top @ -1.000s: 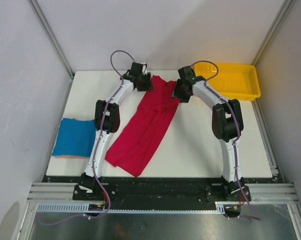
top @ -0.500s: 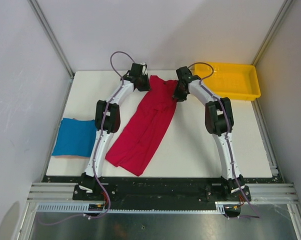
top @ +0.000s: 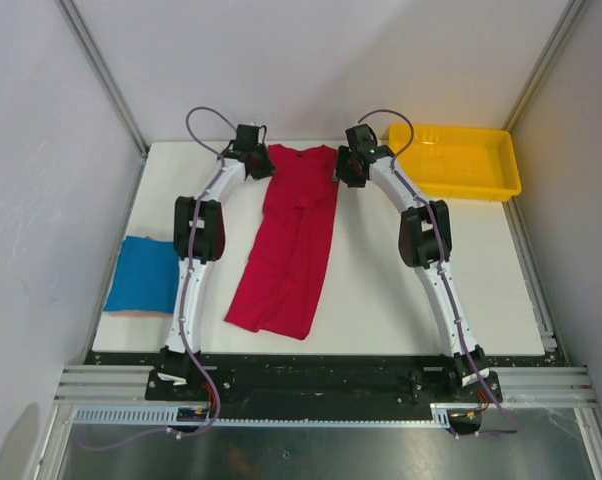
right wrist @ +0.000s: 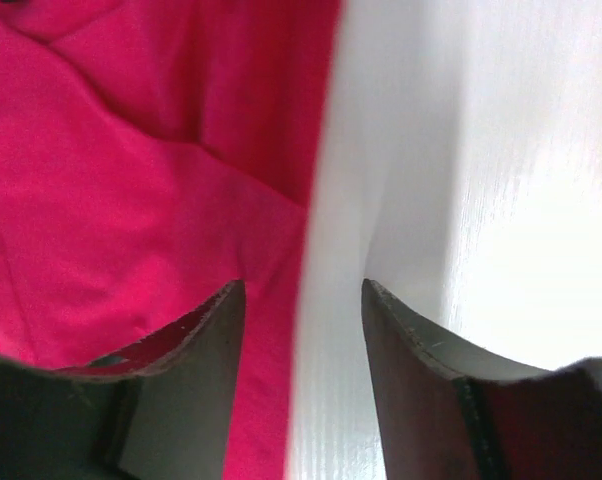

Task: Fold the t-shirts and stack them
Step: Rotate the tshirt 90 degrees, then grab the bottom of the folded rectangular tshirt with both arms, then fold the folded rectangular tshirt in 1/3 of the way

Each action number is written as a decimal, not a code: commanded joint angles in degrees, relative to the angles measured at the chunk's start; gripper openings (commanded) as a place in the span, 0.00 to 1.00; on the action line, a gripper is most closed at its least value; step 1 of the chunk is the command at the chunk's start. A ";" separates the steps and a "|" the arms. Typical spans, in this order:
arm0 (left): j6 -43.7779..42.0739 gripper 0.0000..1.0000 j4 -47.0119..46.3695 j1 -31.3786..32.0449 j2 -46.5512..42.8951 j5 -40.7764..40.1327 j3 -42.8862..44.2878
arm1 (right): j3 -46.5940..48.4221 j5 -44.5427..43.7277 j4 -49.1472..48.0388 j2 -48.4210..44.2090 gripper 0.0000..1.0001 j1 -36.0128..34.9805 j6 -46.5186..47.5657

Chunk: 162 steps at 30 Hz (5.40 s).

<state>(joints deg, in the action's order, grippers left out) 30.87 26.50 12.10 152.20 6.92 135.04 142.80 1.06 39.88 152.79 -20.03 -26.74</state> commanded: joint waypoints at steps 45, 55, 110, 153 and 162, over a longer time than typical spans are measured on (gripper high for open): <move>13.91 0.44 6.65 4.62 -106.49 -6.00 -106.97 | -98.41 -3.83 -25.87 -67.21 0.46 -42.14 -49.18; 14.88 0.45 7.10 5.15 -107.89 -6.28 -107.50 | -98.42 -7.32 -29.98 -61.51 0.41 -43.83 -55.19; 33.35 0.42 9.50 28.58 -103.09 -14.84 -114.02 | -105.84 -7.46 -16.14 -65.34 0.00 -39.63 -41.49; 33.86 0.00 15.85 39.77 -98.58 -17.76 -92.41 | -96.60 -4.13 0.70 -89.13 0.00 -28.79 -30.26; 22.48 0.00 8.42 26.29 -81.79 -18.04 -81.70 | -78.04 1.20 -6.88 -66.91 0.00 -15.66 -17.26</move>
<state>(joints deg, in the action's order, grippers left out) 60.03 40.01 42.68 65.58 -8.91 48.73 56.75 -0.03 37.39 77.84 -38.96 -51.62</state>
